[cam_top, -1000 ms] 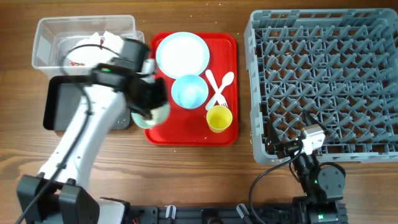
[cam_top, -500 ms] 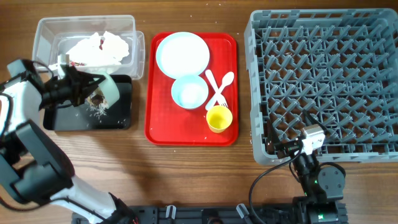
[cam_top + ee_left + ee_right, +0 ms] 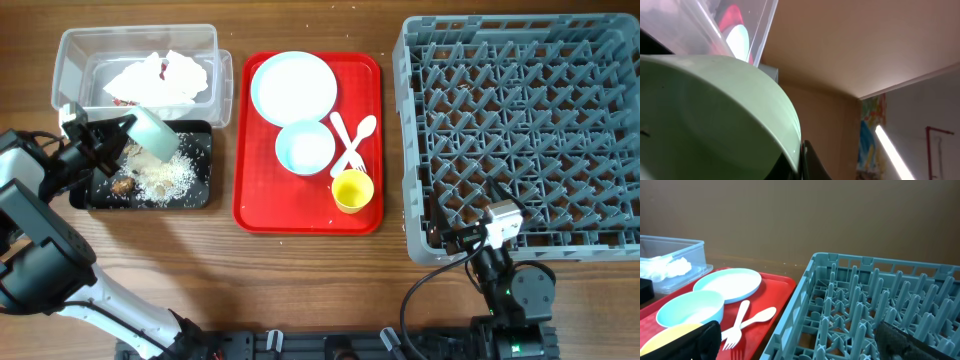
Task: Sort waste into correct bins and load items into the dishwasher rack
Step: 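Tip the green bowl over the black tray to dump the rice, then return the emptied green bowl to the red tray with the left gripper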
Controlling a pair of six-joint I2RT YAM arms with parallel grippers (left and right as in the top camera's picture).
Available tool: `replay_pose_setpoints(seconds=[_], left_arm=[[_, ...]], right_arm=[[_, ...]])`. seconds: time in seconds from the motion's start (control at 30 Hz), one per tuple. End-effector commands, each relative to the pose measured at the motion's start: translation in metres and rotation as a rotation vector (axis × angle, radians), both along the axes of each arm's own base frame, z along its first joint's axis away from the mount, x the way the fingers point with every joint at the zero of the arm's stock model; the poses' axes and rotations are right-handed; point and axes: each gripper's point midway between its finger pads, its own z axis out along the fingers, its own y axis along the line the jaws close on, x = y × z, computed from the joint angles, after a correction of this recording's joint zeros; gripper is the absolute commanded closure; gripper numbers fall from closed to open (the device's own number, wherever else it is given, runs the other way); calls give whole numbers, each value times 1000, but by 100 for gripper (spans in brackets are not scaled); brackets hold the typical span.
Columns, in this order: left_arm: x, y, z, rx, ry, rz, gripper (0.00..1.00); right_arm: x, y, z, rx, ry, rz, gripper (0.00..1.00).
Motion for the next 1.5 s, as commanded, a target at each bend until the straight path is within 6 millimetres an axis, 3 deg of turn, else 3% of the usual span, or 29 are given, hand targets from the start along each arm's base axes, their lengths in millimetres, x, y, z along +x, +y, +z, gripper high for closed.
replay_pose_setpoints(seconds=[0.0,0.3,0.43,0.53,0.63,0.73,0.83,0.97,1.1,1.27,1.33,1.47], left_arm=[[3,5,8,-46,-4,7,96],[6,5,9,-80,38,1,96],[4,-9,33,-21,-4,-25,96],[0,-28,54,163,-15,-39,96],[-13,-53,72,452,16,-39,96],[-35,-79,73,793,89,-52,96],[-63,-108,54,1129,186,-156,96],[-85,-167,17,1315,179,-387,96],[-96,-206,-24,1385,212,-490,96],[-89,-251,-60,1428,152,-594,96],[-88,-264,-75,1436,143,-631,96],[-94,-270,-94,1450,177,-689,95]], right_arm=[[-1,2,1,-3,-9,9,0],[-1,2,1,-3,-9,9,0],[-1,2,1,-3,-9,9,0],[-1,2,1,-3,-9,9,0],[-1,2,1,-3,-9,9,0],[-1,2,1,-3,-9,9,0],[-1,2,1,-3,-9,9,0],[-1,2,1,-3,-9,9,0],[-1,2,1,-3,-9,9,0],[-1,2,1,-4,-9,9,0],[-1,2,1,-3,-9,9,0],[-1,2,1,-3,-9,9,0]])
